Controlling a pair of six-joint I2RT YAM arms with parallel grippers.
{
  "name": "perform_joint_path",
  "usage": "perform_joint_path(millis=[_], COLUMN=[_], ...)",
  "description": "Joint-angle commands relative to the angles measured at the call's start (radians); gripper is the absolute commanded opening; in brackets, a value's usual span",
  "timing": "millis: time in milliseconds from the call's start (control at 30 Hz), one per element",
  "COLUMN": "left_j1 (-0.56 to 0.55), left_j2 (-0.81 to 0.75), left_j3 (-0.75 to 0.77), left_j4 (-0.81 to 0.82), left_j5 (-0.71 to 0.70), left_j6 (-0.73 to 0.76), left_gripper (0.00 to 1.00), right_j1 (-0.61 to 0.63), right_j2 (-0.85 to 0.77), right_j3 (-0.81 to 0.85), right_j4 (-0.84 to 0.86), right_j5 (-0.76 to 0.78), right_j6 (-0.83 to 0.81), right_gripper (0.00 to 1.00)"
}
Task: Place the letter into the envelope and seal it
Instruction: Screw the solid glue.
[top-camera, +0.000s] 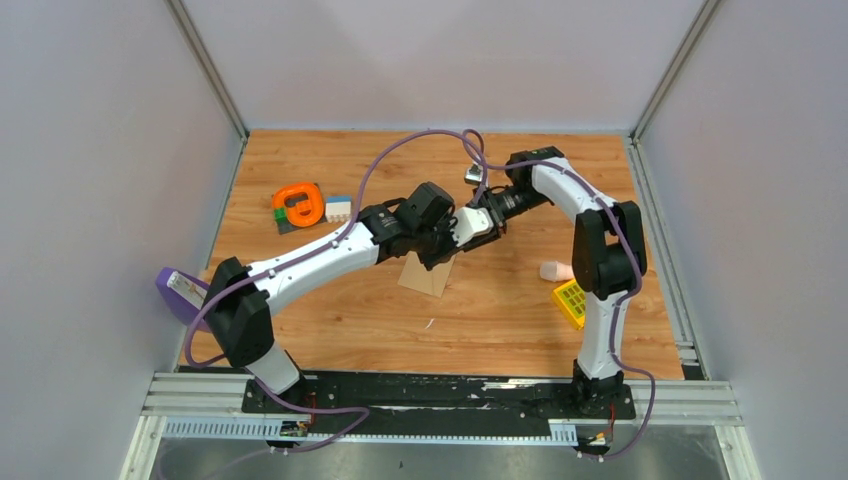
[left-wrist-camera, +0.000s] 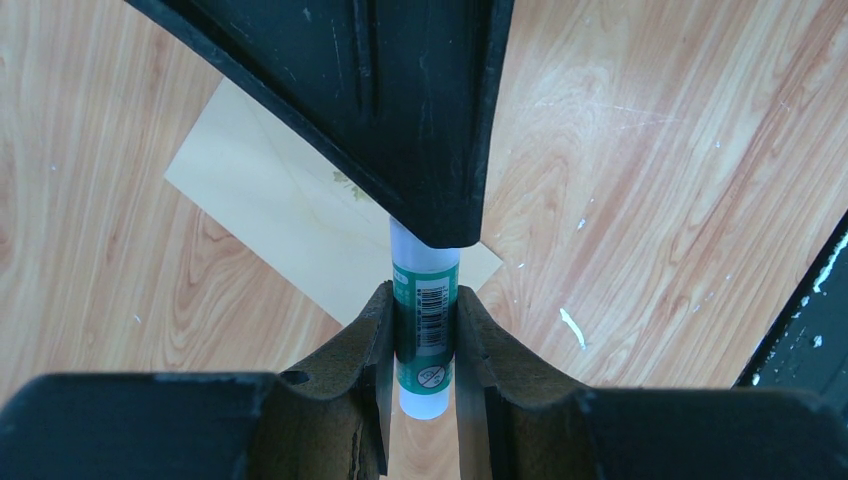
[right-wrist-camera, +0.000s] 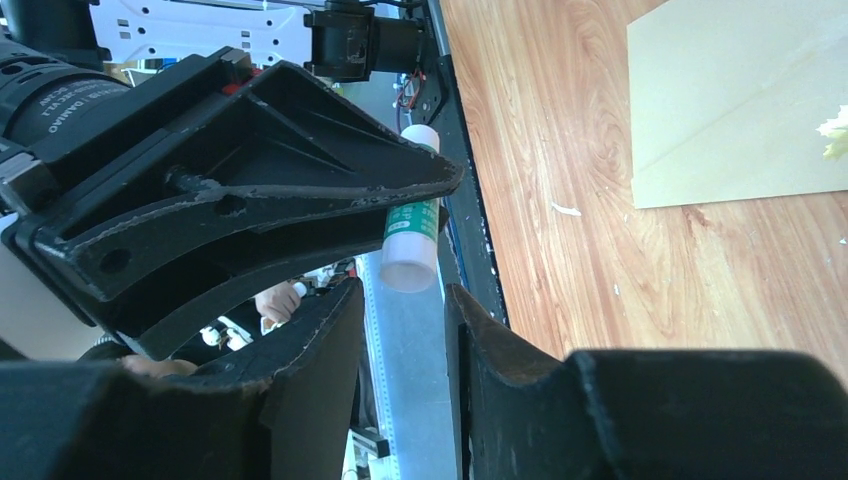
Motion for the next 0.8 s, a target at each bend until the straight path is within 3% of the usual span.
perform_joint_path(millis=[0,333,767], left_j1=[-0.012,-0.018,-0.019], left_j2=[-0.001,0.007,0.032], left_j3=[0.044,0.042,0.072], left_j4=[0.013,0.012,-0.022], left_j5=[-0.010,-0.004,0.069], left_j6=[0.020,0.021,0.000], left_gripper=[0.00,0.00,0.00], right_j1=[0.013,0.021,0.026], right_j2=[0.013,0.028,0.020], right_j3=[0.013,0.026,0.076], right_j4=[0.031,0.028,-0.056], right_j5=[0.010,-0.019,-0.042], right_j6=[0.019,0.017,-0.103], right_gripper=[0.36,0.34,0.13])
